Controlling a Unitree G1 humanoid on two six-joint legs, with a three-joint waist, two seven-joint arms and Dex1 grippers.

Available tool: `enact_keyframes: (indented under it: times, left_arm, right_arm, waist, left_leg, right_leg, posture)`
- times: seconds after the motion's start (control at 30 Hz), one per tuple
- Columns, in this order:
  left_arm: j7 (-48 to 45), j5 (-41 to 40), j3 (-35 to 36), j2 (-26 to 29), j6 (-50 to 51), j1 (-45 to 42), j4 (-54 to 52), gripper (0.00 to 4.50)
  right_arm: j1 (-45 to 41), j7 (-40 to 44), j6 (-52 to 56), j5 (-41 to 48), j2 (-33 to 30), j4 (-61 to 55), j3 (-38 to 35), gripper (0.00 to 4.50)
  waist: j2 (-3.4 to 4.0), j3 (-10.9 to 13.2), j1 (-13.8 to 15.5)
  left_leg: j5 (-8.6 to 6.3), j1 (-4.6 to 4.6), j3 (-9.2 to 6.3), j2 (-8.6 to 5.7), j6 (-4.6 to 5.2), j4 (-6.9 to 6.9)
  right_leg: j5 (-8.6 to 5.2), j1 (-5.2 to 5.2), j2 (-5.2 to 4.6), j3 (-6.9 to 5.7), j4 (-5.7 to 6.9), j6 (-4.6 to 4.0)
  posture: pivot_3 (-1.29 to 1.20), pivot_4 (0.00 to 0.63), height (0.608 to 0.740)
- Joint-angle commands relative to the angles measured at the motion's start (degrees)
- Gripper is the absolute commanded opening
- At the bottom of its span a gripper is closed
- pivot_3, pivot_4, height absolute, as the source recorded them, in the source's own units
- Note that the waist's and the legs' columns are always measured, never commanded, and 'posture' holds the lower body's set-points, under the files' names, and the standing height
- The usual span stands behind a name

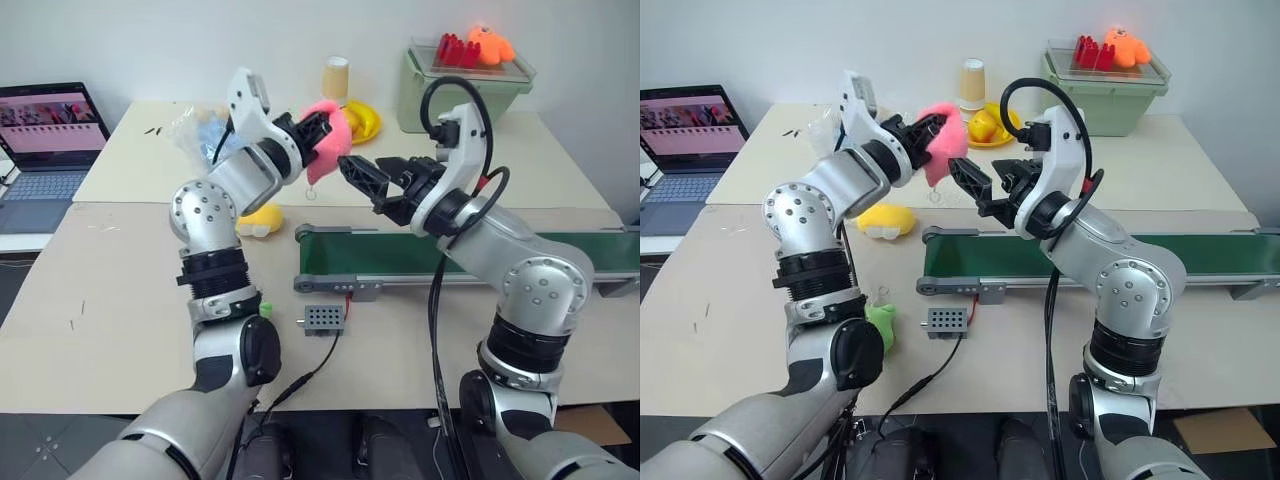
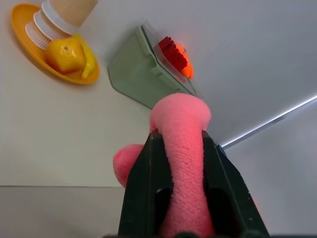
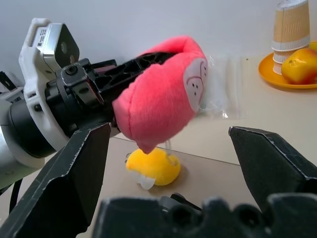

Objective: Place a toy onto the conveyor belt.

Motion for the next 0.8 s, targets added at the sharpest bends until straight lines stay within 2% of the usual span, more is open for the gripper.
enact_keyframes:
  times: [0.03,0.43,0.8]
  left_arm:
    - [0.86,-2.4,-2.27,-1.55,1.55,-0.02,-1.79,0.28]
    - [6.7,-5.55,-3.23,-5.33,1.85,0.19,-1.85,0.28]
    - [14.51,-13.37,-2.23,-6.27,2.06,-1.14,-2.97,0.28]
  right_arm:
    - [-1.74,0.32,-2.03,-0.1,-0.16,-0.59,-0.26,4.5]
    - [-1.63,2.19,-3.2,-2.72,-0.07,0.59,1.86,4.5]
    - [-2.13,4.99,-5.22,-5.47,0.27,3.04,2.96,4.5]
  waist:
    - [0.0,0.0,-0.02]
    - [0.0,0.0,-0.48]
    - [0.0,0.0,-0.47]
  left_leg:
    - [0.0,0.0,-0.01,0.0,0.0,0.0]
    - [0.0,0.0,-0.1,0.01,0.0,0.0]
    - [0.0,0.0,-0.12,0.01,0.0,0.0]
  right_leg:
    - [0.0,0.0,0.0,0.0,0.01,0.0]
    - [0.0,0.0,0.0,0.01,0.0,0.0]
    - [0.0,0.0,0.0,0.01,0.0,0.0]
  posture:
    - [0.0,0.15,0.734]
    - [0.0,0.15,0.734]
    - [0.0,0.15,0.734]
